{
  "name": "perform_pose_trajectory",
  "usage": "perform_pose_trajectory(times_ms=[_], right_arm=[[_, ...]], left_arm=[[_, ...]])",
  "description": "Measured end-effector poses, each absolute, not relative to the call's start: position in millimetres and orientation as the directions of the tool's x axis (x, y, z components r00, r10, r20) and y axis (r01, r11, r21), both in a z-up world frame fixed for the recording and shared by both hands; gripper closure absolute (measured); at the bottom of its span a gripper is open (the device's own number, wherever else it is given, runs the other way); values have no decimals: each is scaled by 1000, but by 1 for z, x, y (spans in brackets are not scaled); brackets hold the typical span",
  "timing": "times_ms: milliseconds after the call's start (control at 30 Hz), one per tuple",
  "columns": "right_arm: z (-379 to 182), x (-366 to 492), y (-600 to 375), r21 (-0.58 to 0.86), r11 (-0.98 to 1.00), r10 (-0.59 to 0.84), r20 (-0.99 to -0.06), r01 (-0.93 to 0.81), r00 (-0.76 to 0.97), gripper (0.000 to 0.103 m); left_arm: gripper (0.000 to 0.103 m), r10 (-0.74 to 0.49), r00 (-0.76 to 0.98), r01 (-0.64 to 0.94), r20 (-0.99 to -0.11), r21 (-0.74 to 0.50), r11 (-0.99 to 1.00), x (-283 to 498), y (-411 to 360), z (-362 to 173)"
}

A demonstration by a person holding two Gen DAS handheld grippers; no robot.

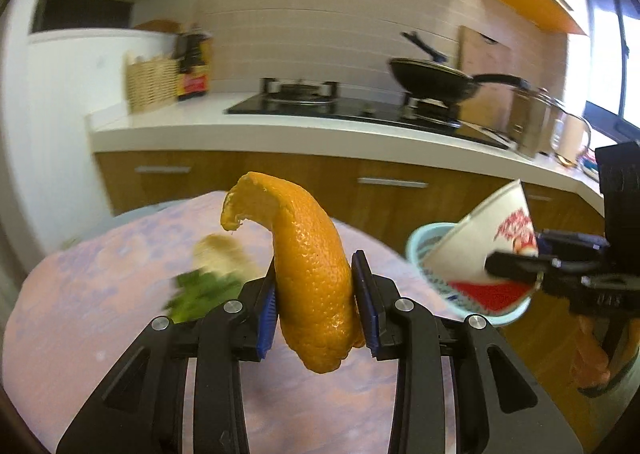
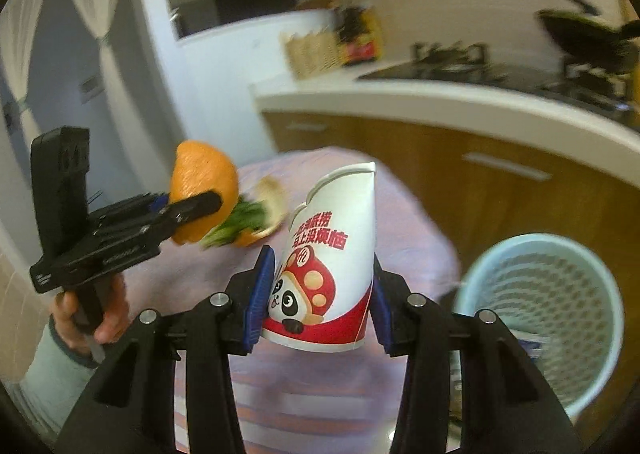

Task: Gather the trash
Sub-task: 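Carry both items over the blue basket and open both tools to drop them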

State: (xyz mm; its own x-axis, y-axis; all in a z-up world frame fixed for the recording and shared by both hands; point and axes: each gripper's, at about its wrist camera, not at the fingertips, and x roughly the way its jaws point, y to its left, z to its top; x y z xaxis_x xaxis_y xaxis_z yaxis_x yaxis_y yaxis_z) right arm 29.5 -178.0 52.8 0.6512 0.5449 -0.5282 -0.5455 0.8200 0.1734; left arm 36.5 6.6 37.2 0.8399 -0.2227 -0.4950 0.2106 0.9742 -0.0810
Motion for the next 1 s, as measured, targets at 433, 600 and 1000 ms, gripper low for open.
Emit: perform_pose_trajectory(times_ms=[433,600,1000], right_arm=[[38,55,-303,143,950,311,-533,-278,787,62],[8,75,-328,98,984,178,-630,-150,756,62],[-41,109,-364,223,972,214,-720,-73,660,61]], left_arm=[[71,-384,729,384,-567,-126,915,92,-115,11],[70,-401,673,415,-621,-131,900,117,-160,-8],[67,-415,572,433,-707,-169,885,164,-216,-42]])
